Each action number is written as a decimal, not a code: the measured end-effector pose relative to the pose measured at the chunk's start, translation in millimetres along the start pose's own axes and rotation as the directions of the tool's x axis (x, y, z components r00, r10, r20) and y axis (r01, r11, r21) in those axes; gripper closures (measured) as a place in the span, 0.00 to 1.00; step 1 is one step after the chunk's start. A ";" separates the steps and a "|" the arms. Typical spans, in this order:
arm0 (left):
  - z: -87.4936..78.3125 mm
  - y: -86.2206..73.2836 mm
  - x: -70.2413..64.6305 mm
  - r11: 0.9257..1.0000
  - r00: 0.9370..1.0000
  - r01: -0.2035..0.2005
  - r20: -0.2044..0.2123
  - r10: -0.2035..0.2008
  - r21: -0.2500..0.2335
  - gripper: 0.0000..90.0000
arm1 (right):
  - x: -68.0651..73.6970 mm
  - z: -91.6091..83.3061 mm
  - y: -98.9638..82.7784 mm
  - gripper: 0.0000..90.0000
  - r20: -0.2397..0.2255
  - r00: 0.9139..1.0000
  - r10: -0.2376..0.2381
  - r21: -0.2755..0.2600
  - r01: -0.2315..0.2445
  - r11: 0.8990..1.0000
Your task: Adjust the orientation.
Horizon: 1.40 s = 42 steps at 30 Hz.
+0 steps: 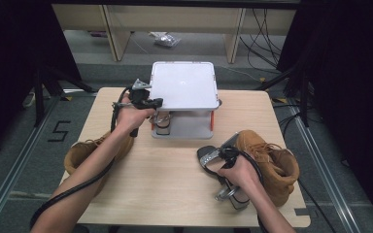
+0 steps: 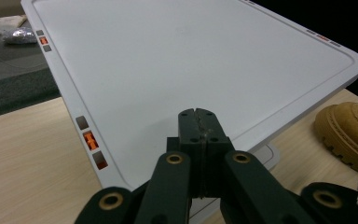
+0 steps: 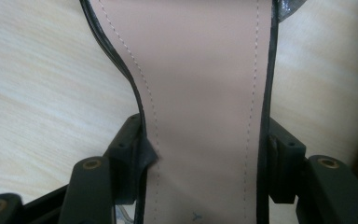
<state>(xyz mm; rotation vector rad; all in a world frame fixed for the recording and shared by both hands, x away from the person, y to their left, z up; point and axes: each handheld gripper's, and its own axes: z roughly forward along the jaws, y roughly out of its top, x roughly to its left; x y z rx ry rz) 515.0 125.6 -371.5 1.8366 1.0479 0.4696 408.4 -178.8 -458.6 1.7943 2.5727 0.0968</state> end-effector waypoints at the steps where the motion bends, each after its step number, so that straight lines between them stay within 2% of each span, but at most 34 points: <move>1: 0.0 0.0 0.0 1.000 1.000 0.000 0.000 0.000 0.000 1.00 | 0.3 -1.5 1.0 0.48 -0.015 1.000 0.003 -0.005 -0.003 1.000; 3: 0.0 -0.2 0.0 1.000 1.000 0.001 0.000 -0.001 -0.001 1.00 | 1.8 -3.3 2.2 0.48 -0.009 1.000 0.008 -0.037 -0.008 0.999; 4: 0.5 -0.3 -0.7 1.000 1.000 0.010 0.001 -0.010 -0.008 1.00 | 2.3 -6.0 4.6 0.48 -0.019 1.000 0.004 -0.029 -0.004 1.000; 6: 0.5 -0.3 -0.7 1.000 1.000 0.010 0.001 -0.010 -0.009 1.00 | 6.6 -7.9 9.9 0.48 -0.015 1.000 0.012 -0.069 -0.013 0.998; 7: -0.1 -0.3 0.0 1.000 1.000 0.000 0.000 0.000 0.000 1.00 | 7.9 -9.9 13.0 0.48 -0.023 1.000 0.014 -0.060 -0.015 0.998; 9: 0.5 -0.4 -0.7 1.000 1.000 0.010 0.001 -0.010 -0.009 1.00 | 10.3 -10.5 15.8 0.48 -0.017 1.000 0.016 -0.069 -0.018 0.997; 10: -0.4 -0.3 -0.1 1.000 1.000 0.004 -0.002 -0.004 0.002 1.00 | 17.0 -11.0 22.7 0.48 -0.009 1.000 0.010 -0.080 -0.010 0.997; 11: -0.4 -0.3 -0.1 1.000 1.000 0.004 -0.002 -0.004 0.002 1.00 | 17.0 -11.0 22.7 0.48 -0.009 1.000 0.010 -0.080 -0.010 0.997; 12: -0.5 -0.5 0.2 1.000 1.000 0.005 -0.001 -0.005 0.002 1.00 | 13.2 -9.2 26.5 0.48 -0.006 0.997 -0.080 -0.110 0.079 0.991; 13: -0.3 -0.7 0.5 1.000 1.000 0.005 0.004 -0.005 -0.002 1.00 | 21.7 -12.0 29.7 0.48 -0.022 1.000 0.000 -0.077 -0.002 0.997; 18: -0.4 -0.4 0.4 1.000 1.000 0.002 0.001 -0.002 0.001 1.00 | 32.4 -14.2 52.0 0.48 -0.015 1.000 0.004 -0.107 -0.006 0.994; 20: -0.4 -0.4 0.5 1.000 1.000 -0.001 0.003 0.001 0.002 1.00 | 32.3 -15.4 59.6 0.48 -0.028 1.000 0.014 -0.109 -0.017 0.994; 23: 0.5 -0.3 -0.2 1.000 1.000 0.007 0.004 -0.007 -0.008 1.00 | 33.3 -15.8 69.0 0.48 -0.020 1.000 0.017 -0.126 -0.020 0.992; 24: 0.5 -0.1 -0.2 1.000 1.000 0.006 0.004 -0.006 -0.007 1.00 | 35.2 -15.8 71.8 0.48 -0.011 0.999 0.038 -0.136 -0.039 0.990; 25: 0.4 0.0 -0.1 1.000 1.000 0.005 0.004 -0.005 -0.005 1.00 | 37.4 -15.6 80.7 0.48 -0.016 0.999 0.043 -0.127 -0.045 0.991; 27: -0.1 0.0 0.7 1.000 1.000 -0.002 0.005 0.002 0.002 1.00 | 40.5 -14.1 87.6 0.48 -0.017 0.998 0.054 -0.126 -0.056 0.991; 33: 0.0 -0.3 1.1 1.000 1.000 -0.002 0.007 0.002 -0.002 1.00 | 44.8 -8.5 101.4 0.48 -0.017 0.997 0.080 -0.142 -0.081 0.987; 35: 0.0 -0.1 1.3 1.000 1.000 -0.004 0.008 0.004 0.000 1.00 | 46.3 -5.8 106.0 0.48 -0.015 0.994 0.105 -0.143 -0.107 0.984; 36: 0.0 -0.1 1.1 1.000 1.000 -0.003 0.009 0.003 0.001 1.00 | 42.9 -1.2 109.2 0.48 -0.036 0.996 0.084 -0.149 -0.088 0.985; 37: 0.0 -0.1 1.1 1.000 1.000 -0.003 0.009 0.003 0.001 1.00 | 42.9 -1.2 109.2 0.48 -0.036 0.996 0.084 -0.149 -0.088 0.985; 38: 0.0 -0.5 0.8 1.000 1.000 -0.001 0.005 0.001 -0.004 1.00 | 44.8 2.1 112.1 0.48 0.016 0.995 0.099 -0.161 -0.096 0.982; 39: -0.6 -0.2 0.9 1.000 1.000 -0.002 0.003 0.002 0.004 1.00 | 46.2 2.5 112.9 0.48 0.018 0.993 0.114 -0.157 -0.110 0.982; 41: 0.4 -0.4 -0.3 1.000 1.000 0.013 0.006 -0.013 -0.009 1.00 | 45.7 4.0 114.2 0.48 0.020 0.995 0.101 -0.164 -0.096 0.982; 42: -0.3 -0.4 1.0 1.000 1.000 -0.007 0.007 0.006 0.001 1.00 | 45.3 5.9 115.4 0.48 0.018 0.996 0.087 -0.176 -0.083 0.981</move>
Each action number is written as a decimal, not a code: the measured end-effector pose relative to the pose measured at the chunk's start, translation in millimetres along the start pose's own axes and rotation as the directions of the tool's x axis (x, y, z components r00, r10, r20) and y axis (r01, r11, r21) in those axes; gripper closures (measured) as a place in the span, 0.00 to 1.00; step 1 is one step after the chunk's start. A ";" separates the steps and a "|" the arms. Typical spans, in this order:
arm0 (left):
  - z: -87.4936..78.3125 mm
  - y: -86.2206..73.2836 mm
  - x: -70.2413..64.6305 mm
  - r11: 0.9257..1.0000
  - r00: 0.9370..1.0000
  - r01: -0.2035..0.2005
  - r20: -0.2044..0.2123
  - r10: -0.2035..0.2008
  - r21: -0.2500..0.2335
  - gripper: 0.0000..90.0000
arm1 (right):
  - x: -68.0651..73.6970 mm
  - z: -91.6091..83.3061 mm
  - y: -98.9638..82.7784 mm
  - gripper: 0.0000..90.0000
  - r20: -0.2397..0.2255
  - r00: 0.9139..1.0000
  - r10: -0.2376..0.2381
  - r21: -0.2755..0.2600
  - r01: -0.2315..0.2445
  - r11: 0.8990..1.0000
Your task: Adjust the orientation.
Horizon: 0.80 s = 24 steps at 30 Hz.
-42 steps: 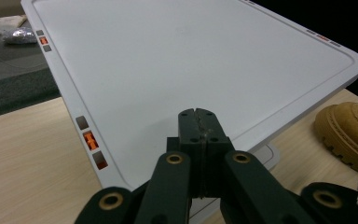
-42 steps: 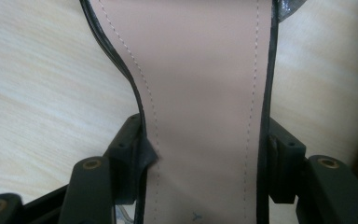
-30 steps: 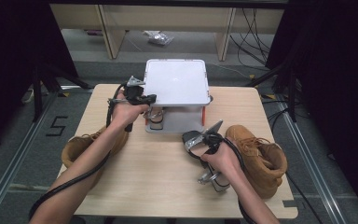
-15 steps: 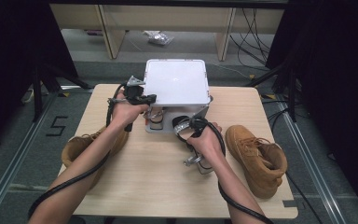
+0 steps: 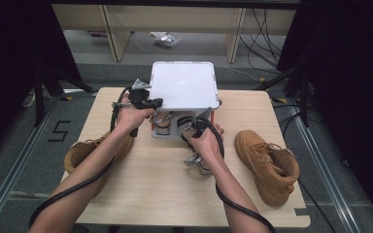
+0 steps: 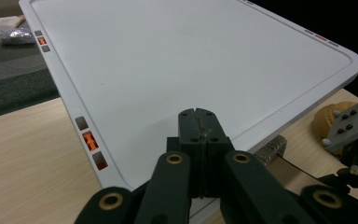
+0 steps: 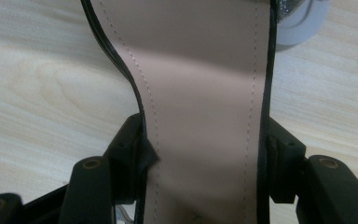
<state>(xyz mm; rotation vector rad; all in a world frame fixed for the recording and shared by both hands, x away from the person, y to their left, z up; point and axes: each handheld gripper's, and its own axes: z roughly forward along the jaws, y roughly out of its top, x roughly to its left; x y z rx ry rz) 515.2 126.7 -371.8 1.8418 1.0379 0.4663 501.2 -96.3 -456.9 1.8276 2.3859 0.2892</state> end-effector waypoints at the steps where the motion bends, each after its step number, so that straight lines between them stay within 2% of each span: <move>1: 0.9 0.0 -1.0 1.000 1.000 0.012 -0.003 -0.012 -0.011 1.00 | 2.2 0.8 0.5 0.48 -0.007 1.000 0.013 0.006 -0.013 1.000; 2: 0.4 0.2 -0.5 1.000 1.000 0.003 -0.004 -0.003 -0.003 1.00 | 4.6 2.5 1.5 0.48 0.009 1.000 0.022 0.013 -0.022 1.000; 5: 0.1 0.1 -0.2 1.000 1.000 0.001 0.000 -0.001 -0.001 1.00 | 5.8 4.8 2.2 0.48 0.012 1.000 0.017 0.011 -0.017 1.000; 7: 0.2 -0.1 0.0 1.000 1.000 0.003 0.001 -0.003 -0.003 1.00 | 5.8 7.8 3.0 0.48 -0.024 1.000 0.012 0.016 -0.011 1.000; 8: 0.2 -0.1 0.0 1.000 1.000 0.003 0.001 -0.003 -0.003 1.00 | 5.8 7.8 3.0 0.48 -0.024 1.000 0.012 0.016 -0.011 1.000; 9: -0.3 0.0 0.0 1.000 1.000 0.003 0.000 -0.003 0.003 1.00 | 6.4 8.2 3.0 0.48 -0.055 0.998 0.025 0.028 -0.024 0.999; 10: 0.0 -0.4 0.2 1.000 1.000 0.005 0.004 -0.005 -0.002 1.00 | 8.5 8.2 3.3 0.48 -0.036 0.998 0.056 0.053 -0.054 0.997; 12: 0.0 -0.4 0.5 1.000 1.000 0.004 0.003 -0.004 -0.002 1.00 | 8.5 9.7 3.4 0.48 -0.030 0.998 0.061 0.059 -0.059 0.997; 15: 0.0 -0.2 0.2 1.000 1.000 0.001 0.005 -0.001 -0.001 1.00 | 6.5 10.9 3.4 0.48 -0.051 0.997 0.057 0.063 -0.054 0.997; 17: 0.9 -0.2 -1.0 1.000 1.000 0.011 0.000 -0.011 -0.011 1.00 | 7.3 11.0 4.2 0.48 -0.047 0.997 0.067 0.061 -0.064 0.996; 18: 0.1 -0.3 0.0 1.000 1.000 0.003 0.002 -0.003 -0.002 1.00 | 8.9 11.8 4.4 0.47 -0.027 0.998 0.065 0.064 -0.063 0.996; 23: -0.1 -0.1 0.1 1.000 1.000 0.003 0.001 -0.003 0.001 1.00 | 8.0 12.0 4.1 0.46 -0.043 0.997 0.065 0.064 -0.062 0.996; 24: 0.1 -0.2 0.1 1.000 1.000 0.004 0.003 -0.004 -0.002 1.00 | 10.3 11.6 4.5 0.45 -0.003 0.996 0.094 0.048 -0.093 0.994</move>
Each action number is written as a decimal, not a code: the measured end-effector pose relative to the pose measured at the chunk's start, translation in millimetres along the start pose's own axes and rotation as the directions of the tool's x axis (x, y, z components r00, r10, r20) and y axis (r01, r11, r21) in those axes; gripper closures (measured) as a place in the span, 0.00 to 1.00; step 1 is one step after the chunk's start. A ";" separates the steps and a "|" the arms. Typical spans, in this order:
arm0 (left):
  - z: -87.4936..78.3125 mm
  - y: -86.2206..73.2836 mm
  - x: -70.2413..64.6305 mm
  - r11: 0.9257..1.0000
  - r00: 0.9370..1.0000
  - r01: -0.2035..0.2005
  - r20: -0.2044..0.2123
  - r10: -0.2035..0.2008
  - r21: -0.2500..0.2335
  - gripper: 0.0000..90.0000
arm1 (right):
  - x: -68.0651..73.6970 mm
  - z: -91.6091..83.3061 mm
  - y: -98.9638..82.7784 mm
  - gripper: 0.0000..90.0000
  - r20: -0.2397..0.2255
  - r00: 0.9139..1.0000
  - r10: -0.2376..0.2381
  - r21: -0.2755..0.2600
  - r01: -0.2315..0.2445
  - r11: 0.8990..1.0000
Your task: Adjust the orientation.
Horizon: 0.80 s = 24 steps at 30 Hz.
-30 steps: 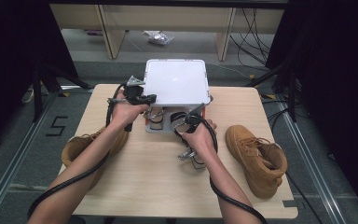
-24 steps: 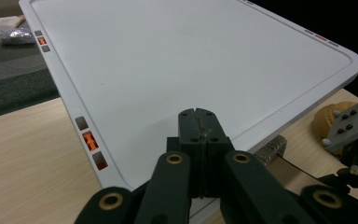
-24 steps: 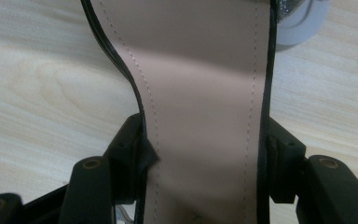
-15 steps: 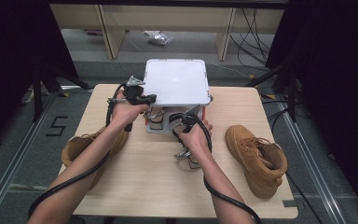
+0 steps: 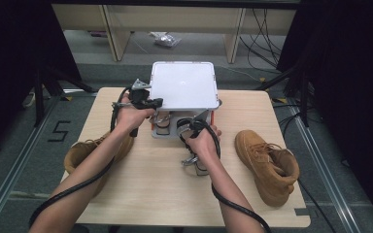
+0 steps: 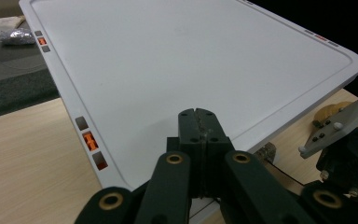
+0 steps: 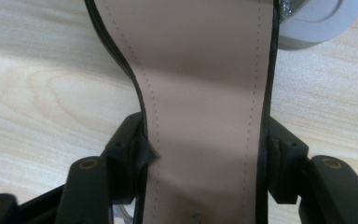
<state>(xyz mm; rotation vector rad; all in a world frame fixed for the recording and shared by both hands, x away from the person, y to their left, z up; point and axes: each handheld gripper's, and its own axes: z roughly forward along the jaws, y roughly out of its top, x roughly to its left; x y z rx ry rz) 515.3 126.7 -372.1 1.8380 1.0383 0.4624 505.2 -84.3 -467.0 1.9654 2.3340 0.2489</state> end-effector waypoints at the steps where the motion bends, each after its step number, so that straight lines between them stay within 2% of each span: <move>1: 0.1 0.0 -0.1 1.000 1.000 0.002 0.000 -0.002 -0.001 1.00 | -0.6 -1.6 -0.5 0.43 0.018 1.000 -0.008 -0.025 0.009 1.000; 2: 0.2 -0.2 -0.2 1.000 1.000 0.004 -0.001 -0.004 -0.003 1.00 | -3.1 -2.9 -0.9 0.42 0.000 0.999 -0.034 -0.042 0.034 0.999; 3: 0.6 -0.4 -0.8 1.000 1.000 0.010 -0.002 -0.010 -0.010 1.00 | -6.1 -10.0 -3.2 0.41 0.008 0.995 -0.102 -0.071 0.103 0.992; 4: 1.0 -0.5 -1.5 1.000 1.000 0.019 0.001 -0.019 -0.017 1.00 | -6.1 -10.0 -3.2 0.41 0.008 0.995 -0.102 -0.071 0.103 0.992; 5: 0.1 -0.4 -0.5 1.000 1.000 0.005 -0.002 -0.005 -0.005 1.00 | -3.7 -14.9 -5.1 0.40 0.000 0.997 -0.079 -0.066 0.079 0.995; 6: 0.7 -0.5 -1.3 1.000 1.000 0.013 -0.002 -0.013 -0.013 1.00 | -3.0 -23.8 -9.2 0.40 -0.008 0.998 -0.065 -0.062 0.064 0.996; 7: 0.8 -0.5 -1.4 1.000 1.000 0.012 -0.004 -0.012 -0.013 1.00 | -3.0 -23.8 -9.2 0.40 -0.008 0.998 -0.065 -0.062 0.064 0.996; 8: 0.8 -0.4 -1.4 1.000 1.000 0.011 -0.005 -0.011 -0.013 1.00 | -5.2 -26.9 -11.1 0.40 -0.018 0.997 -0.074 -0.077 0.073 0.994; 9: 0.8 -0.3 -1.5 1.000 1.000 0.009 -0.005 -0.010 -0.011 1.00 | -5.1 -35.8 -14.9 0.41 -0.028 0.998 -0.058 -0.089 0.055 0.994; 12: -0.1 -0.2 -0.4 1.000 1.000 0.004 -0.004 -0.004 -0.001 1.00 | -8.9 -42.2 -18.7 0.43 -0.033 0.996 -0.086 -0.109 0.081 0.991; 13: 0.0 -0.3 -0.3 1.000 1.000 0.009 -0.003 -0.009 -0.003 1.00 | -9.9 -46.1 -21.0 0.46 -0.041 0.996 -0.073 -0.112 0.068 0.991; 14: 0.7 -0.6 -1.0 1.000 1.000 0.018 -0.003 -0.018 -0.013 1.00 | -15.2 -55.2 -27.7 0.54 -0.027 0.996 -0.086 -0.134 0.081 0.988; 15: 0.7 -0.6 -1.0 1.000 1.000 0.018 -0.003 -0.018 -0.013 1.00 | -16.8 -58.1 -30.0 0.57 -0.022 0.996 -0.088 -0.139 0.084 0.987; 16: -0.1 -0.4 -0.3 1.000 1.000 0.006 -0.004 -0.006 -0.003 1.00 | -19.8 -61.7 -33.1 0.63 -0.038 0.995 -0.090 -0.143 0.083 0.986; 17: -0.1 -0.4 -0.3 1.000 1.000 0.006 -0.004 -0.006 -0.003 1.00 | -19.8 -61.7 -33.1 0.63 -0.038 0.995 -0.090 -0.143 0.083 0.986; 18: 0.0 -0.5 -0.3 1.000 1.000 0.006 -0.004 -0.006 -0.004 1.00 | -22.1 -65.1 -36.1 0.67 -0.062 0.995 -0.082 -0.153 0.072 0.986; 19: 0.5 -0.5 -0.8 1.000 1.000 0.015 -0.003 -0.015 -0.012 1.00 | -25.9 -69.8 -40.1 0.74 -0.059 0.994 -0.092 -0.157 0.082 0.984; 20: 0.6 -0.6 -0.9 1.000 1.000 0.017 -0.003 -0.017 -0.013 1.00 | -27.4 -72.9 -44.2 0.81 -0.030 0.994 -0.101 -0.165 0.095 0.982; 22: 0.1 -0.4 -0.3 1.000 1.000 0.008 -0.004 -0.008 -0.005 1.00 | -32.9 -76.9 -55.1 0.91 -0.026 0.993 -0.116 -0.159 0.110 0.981; 24: 0.0 -0.4 -0.4 1.000 1.000 0.006 -0.004 -0.006 -0.003 1.00 | -33.8 -77.6 -57.8 0.94 -0.028 0.993 -0.116 -0.156 0.110 0.982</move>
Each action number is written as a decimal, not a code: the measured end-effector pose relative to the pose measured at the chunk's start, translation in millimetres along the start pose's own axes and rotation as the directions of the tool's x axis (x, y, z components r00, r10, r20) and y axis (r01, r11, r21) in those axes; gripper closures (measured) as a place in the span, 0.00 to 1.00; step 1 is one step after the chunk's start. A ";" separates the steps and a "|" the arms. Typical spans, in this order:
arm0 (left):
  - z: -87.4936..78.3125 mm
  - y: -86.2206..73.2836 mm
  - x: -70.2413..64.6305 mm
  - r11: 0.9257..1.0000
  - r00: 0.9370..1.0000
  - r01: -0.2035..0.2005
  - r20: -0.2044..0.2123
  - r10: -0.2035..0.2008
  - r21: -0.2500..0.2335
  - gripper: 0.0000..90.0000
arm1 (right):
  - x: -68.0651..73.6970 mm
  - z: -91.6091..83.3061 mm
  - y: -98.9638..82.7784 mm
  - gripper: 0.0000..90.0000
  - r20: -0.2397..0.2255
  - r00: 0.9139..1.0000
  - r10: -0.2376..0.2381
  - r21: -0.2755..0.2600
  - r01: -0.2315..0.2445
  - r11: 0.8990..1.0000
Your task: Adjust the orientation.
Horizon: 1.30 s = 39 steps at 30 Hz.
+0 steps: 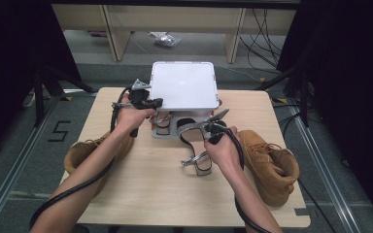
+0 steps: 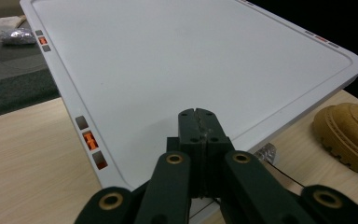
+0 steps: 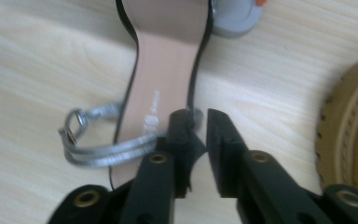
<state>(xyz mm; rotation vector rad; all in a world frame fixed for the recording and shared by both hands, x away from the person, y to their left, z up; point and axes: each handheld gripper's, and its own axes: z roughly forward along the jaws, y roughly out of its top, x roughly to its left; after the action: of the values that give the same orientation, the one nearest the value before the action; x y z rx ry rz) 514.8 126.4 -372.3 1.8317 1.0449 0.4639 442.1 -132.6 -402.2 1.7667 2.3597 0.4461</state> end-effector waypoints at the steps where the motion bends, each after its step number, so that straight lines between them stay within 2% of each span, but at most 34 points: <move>1: 0.0 0.0 0.0 1.000 1.000 0.000 0.000 0.000 0.000 1.00 | -2.2 -0.5 -4.5 0.96 0.015 1.000 -0.025 -0.007 0.025 1.000; 2: 0.0 -0.1 0.0 1.000 1.000 0.001 0.000 -0.001 0.000 1.00 | -2.2 -1.6 -7.4 0.98 0.008 1.000 -0.011 0.002 0.011 1.000; 3: 0.0 0.0 -0.1 1.000 1.000 -0.001 -0.001 0.001 0.000 1.00 | -6.6 0.4 -11.5 1.00 0.004 0.999 -0.053 -0.012 0.053 0.999; 4: -0.1 0.1 -0.2 1.000 1.000 -0.001 -0.002 0.001 0.001 1.00 | -9.0 1.2 -18.6 1.00 0.011 0.997 -0.078 0.030 0.077 0.997; 5: 0.0 0.1 -0.2 1.000 1.000 -0.002 -0.002 0.002 0.001 1.00 | -10.2 3.4 -21.1 1.00 -0.003 0.996 -0.090 0.024 0.090 0.996; 6: 0.0 0.1 -0.2 1.000 1.000 -0.002 -0.002 0.002 0.001 1.00 | -10.2 3.4 -21.1 1.00 -0.003 0.996 -0.090 0.024 0.090 0.996; 7: 0.7 0.1 -1.0 1.000 1.000 0.006 -0.001 -0.006 -0.008 1.00 | -10.3 4.5 -24.8 1.00 -0.013 0.995 -0.097 0.048 0.097 0.994; 8: 0.0 0.2 -0.1 1.000 1.000 -0.003 -0.002 0.003 0.002 1.00 | -7.0 6.6 -33.4 1.00 -0.047 0.997 -0.056 0.092 0.060 0.994; 9: 0.1 0.2 -0.1 1.000 1.000 -0.001 -0.001 0.001 0.001 1.00 | -7.0 6.6 -33.4 1.00 -0.047 0.997 -0.056 0.092 0.060 0.994; 11: 0.7 0.0 -1.0 1.000 1.000 0.008 -0.002 -0.008 -0.009 1.00 | -5.6 13.3 -43.3 1.00 -0.056 0.995 -0.086 0.126 0.092 0.988; 14: 0.0 0.3 -0.1 1.000 1.000 0.000 -0.001 0.000 0.002 1.00 | -1.2 16.9 -49.5 1.00 -0.072 0.995 -0.065 0.150 0.076 0.986; 15: -0.2 0.4 -0.1 1.000 1.000 0.001 -0.003 -0.001 0.005 1.00 | -0.8 19.6 -53.7 1.00 -0.069 0.993 -0.098 0.157 0.108 0.982; 16: -0.2 0.4 -0.1 1.000 1.000 0.001 -0.003 -0.001 0.005 1.00 | -0.8 19.6 -53.7 1.00 -0.069 0.993 -0.098 0.157 0.108 0.982; 17: -0.1 0.0 0.0 1.000 1.000 0.000 0.000 0.000 0.001 1.00 | -0.6 24.3 -57.1 1.00 -0.126 0.987 -0.097 0.155 0.116 0.981; 18: -0.1 0.0 0.0 1.000 1.000 0.000 0.000 0.000 0.001 1.00 | -0.6 24.3 -57.1 1.00 -0.126 0.987 -0.097 0.155 0.116 0.981; 19: -0.2 0.1 0.3 1.000 1.000 0.000 -0.001 0.000 0.001 1.00 | 1.0 24.8 -57.8 1.00 -0.090 0.989 -0.118 0.164 0.131 0.978; 21: -0.1 0.1 0.3 1.000 1.000 0.001 0.000 -0.001 0.000 1.00 | 3.4 29.2 -59.9 1.00 -0.104 0.987 -0.123 0.170 0.140 0.976; 24: -0.2 0.5 0.0 1.000 1.000 -0.001 -0.002 0.001 0.006 1.00 | 8.5 35.1 -61.6 0.99 -0.087 0.989 -0.123 0.166 0.136 0.977; 30: -0.4 0.5 0.1 1.000 1.000 0.000 -0.003 0.000 0.007 1.00 | 13.4 42.0 -61.1 1.00 -0.084 0.988 -0.133 0.169 0.146 0.975; 33: -0.4 0.5 0.0 1.000 1.000 0.000 -0.005 0.000 0.007 1.00 | 14.6 46.7 -62.3 1.00 -0.067 0.987 -0.149 0.152 0.158 0.976; 34: -0.3 0.3 0.2 1.000 1.000 0.001 -0.002 -0.001 0.005 1.00 | 12.7 49.0 -61.8 1.00 -0.074 0.981 -0.180 0.132 0.189 0.973; 36: -0.1 0.3 0.6 1.000 1.000 0.001 0.002 -0.001 0.002 1.00 | 14.8 47.9 -61.3 1.00 -0.063 0.985 -0.161 0.139 0.168 0.976; 39: -0.4 0.7 0.0 1.000 1.000 -0.003 -0.005 0.003 0.009 1.00 | 14.4 47.8 -59.5 1.00 -0.045 0.983 -0.177 0.124 0.181 0.976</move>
<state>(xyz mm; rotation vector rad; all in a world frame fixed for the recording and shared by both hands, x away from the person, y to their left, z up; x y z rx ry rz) 514.9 126.5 -371.6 1.8406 1.0492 0.4661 398.4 -127.4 -466.2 1.5869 2.5951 0.3076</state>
